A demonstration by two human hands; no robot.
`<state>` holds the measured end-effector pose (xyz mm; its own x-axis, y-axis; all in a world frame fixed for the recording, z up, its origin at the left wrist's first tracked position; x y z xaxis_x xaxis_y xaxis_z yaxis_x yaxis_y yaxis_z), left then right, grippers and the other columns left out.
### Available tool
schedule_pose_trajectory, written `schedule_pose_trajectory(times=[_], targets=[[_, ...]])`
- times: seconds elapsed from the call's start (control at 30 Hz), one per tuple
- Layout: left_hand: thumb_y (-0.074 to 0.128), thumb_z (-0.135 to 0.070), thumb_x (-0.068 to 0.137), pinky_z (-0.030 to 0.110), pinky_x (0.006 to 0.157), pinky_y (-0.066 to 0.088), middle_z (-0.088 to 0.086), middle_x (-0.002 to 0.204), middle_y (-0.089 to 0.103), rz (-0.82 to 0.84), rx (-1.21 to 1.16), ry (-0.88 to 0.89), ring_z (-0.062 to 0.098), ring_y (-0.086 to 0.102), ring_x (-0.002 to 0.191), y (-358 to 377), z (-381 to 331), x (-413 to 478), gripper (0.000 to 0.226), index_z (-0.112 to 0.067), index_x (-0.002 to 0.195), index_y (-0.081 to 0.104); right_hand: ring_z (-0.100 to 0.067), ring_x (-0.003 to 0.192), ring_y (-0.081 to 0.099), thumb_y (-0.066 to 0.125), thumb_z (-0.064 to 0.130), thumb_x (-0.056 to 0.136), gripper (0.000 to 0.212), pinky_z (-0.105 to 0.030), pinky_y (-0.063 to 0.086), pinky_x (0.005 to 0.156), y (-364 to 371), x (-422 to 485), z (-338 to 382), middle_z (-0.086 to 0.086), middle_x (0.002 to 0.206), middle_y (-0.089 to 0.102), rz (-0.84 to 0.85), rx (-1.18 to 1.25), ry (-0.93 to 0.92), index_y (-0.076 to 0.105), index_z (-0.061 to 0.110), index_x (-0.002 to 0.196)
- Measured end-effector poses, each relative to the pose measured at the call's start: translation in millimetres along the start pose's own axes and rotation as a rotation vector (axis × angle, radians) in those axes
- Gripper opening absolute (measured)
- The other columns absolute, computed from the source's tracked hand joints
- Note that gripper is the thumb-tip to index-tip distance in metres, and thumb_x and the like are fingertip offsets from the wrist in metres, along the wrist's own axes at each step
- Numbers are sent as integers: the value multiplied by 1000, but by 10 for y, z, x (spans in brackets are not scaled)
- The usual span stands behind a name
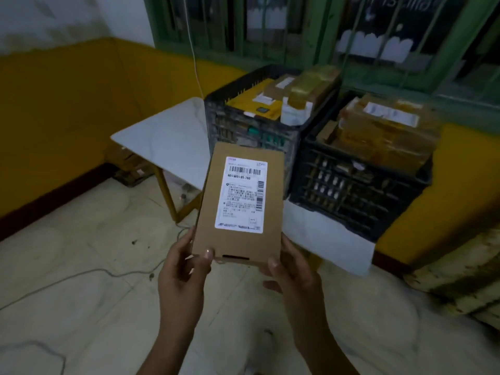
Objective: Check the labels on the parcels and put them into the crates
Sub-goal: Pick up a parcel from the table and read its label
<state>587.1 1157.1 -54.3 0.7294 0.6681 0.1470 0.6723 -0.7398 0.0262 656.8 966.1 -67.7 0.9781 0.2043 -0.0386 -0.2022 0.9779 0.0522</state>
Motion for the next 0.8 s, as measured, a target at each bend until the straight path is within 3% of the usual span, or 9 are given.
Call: schedule_pose_trajectory(times=[0.13,0.23,0.33,0.4,0.43,0.5,0.6,0.7,0.8], targets=[[61,-31,80,17,64,55,-11,99,71,-30,-50,45,10,68,89,373,-179,1063,37,-36,117,60,-6,82,69,60,33,83,38,-18,54,65,186,1007,368,17,90,74,17,-19,-84,51,43,119],[61,-24,83,21,67,56,-4,96,71,-16,-90,65,13,69,87,650,-236,1703,32,-32,114,61,-6,87,69,58,20,90,41,-15,52,70,256,1657,618,18,96,73,12,-50,-162,50,31,128],[62,-21,86,23,69,56,2,104,70,6,-144,63,16,70,89,912,-268,2278,30,-25,116,64,-7,98,67,58,28,85,46,-21,54,79,320,2204,794,9,113,69,33,-82,-204,47,35,129],[62,-16,88,28,74,57,4,107,69,44,-170,50,20,69,94,1136,-258,2699,31,-21,119,63,-4,104,64,60,22,88,47,-27,54,87,351,2589,871,8,116,66,26,-125,-226,45,32,132],[62,-13,89,31,76,58,4,107,69,60,-167,53,22,69,96,1253,-263,2914,33,-17,122,62,1,105,61,61,18,90,49,-23,52,89,367,2780,914,10,117,64,16,-171,-246,43,34,133],[63,-11,89,34,80,57,4,106,70,99,-158,62,22,68,97,1493,-282,3357,37,-12,126,60,7,113,53,62,22,91,53,-15,46,91,431,3165,1031,13,129,54,-10,-316,-278,37,38,136],[64,-12,89,25,76,57,-2,105,71,183,-202,50,12,69,96,1924,-273,4086,40,-10,129,58,-9,131,36,58,38,92,60,-26,35,105,534,3829,1261,5,149,34,-64,-739,-331,32,28,146],[64,-13,89,16,64,54,-6,93,70,264,-217,-60,4,69,82,2469,-89,4897,38,-7,127,57,-25,127,40,59,30,93,53,-33,36,103,633,4565,1493,-9,144,38,-108,-1072,-356,42,17,141],[60,-10,92,17,59,52,6,99,67,433,-60,-121,7,66,78,3125,141,5545,35,0,125,56,-29,123,42,55,32,94,44,-37,30,106,632,5260,1514,-12,136,44,-172,-1384,-235,47,18,134]])
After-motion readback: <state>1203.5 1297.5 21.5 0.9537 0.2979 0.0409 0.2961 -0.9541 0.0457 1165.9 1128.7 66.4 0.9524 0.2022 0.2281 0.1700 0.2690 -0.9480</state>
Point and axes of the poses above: each hand's wrist, its own x-axis towards the middle knuckle, its own y-axis out of the palm, z = x × y, the point moved 8 cm from there along x, towards the middle knuckle
